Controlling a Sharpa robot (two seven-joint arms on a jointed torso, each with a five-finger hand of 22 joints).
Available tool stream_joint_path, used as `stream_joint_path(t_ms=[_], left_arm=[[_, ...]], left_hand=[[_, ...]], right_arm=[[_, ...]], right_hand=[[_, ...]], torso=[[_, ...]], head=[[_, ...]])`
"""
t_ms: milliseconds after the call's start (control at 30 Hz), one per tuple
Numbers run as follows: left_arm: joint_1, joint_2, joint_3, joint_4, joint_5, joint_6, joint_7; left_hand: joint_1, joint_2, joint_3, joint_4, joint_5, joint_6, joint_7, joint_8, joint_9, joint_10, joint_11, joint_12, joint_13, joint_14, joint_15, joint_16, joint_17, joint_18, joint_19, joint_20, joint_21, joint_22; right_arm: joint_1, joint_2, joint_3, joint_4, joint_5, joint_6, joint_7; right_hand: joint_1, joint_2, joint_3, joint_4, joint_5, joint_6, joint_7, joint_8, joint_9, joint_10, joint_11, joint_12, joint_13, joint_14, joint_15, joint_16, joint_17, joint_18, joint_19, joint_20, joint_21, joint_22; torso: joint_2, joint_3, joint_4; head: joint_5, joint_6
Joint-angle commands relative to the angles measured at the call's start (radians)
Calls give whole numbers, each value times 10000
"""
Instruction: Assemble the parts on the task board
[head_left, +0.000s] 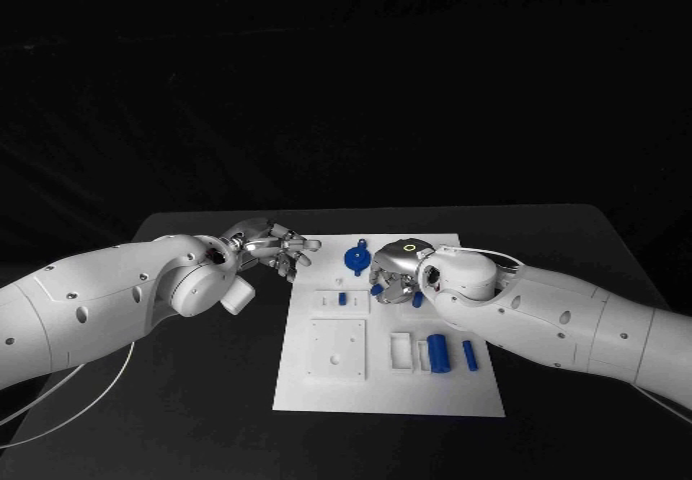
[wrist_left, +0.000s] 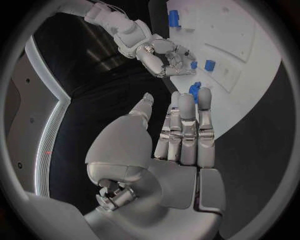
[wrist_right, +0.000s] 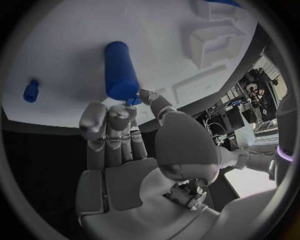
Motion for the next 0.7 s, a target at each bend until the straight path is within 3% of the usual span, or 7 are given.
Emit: stream_joint_path(t_ms=[33,333,700], left_arm=[[10,16,6,10,-27,104,29],[9,10,6,5,-30,131,12],[10,-10,6,23,-40,132,-9]], left_hand=[[8,18,-48,8,-25,-65,-1,18,-10,-51,-17,-53,-11,27,44,-41,8,173,62,18,-39,163],[26,24,-46,-5,-26,-66,-3,22,-7,-59,-17,-50,-11,28,45,-43,8,174,63,20,-61,160],[43,33,-48,-19,-26,-69,-2,21,-8,-62,-17,-49,-11,31,44,-43,8,175,67,20,-71,156]], right_arm=[[-121,-44,-88,-96,-182,587,-210],[-132,-65,-88,-138,-244,715,-257],[-139,-46,-88,-155,-280,818,-266]], right_hand=[[33,61,145,-9,-83,239,-19,45,20,30,-76,84,29,42,9,65,21,144,263,32,25,1171],[-88,-2,833,-131,362,647,-99,45,31,56,-130,95,65,38,-49,45,58,122,245,-26,69,1175],[-54,47,977,-103,9,982,-180,46,43,131,-159,160,127,57,-73,64,112,100,234,-50,135,1184]], torso=[[0,-2,3],[1,0,-2],[5,-3,-1]], head=[[-6,-19],[-27,-39],[-29,-59]])
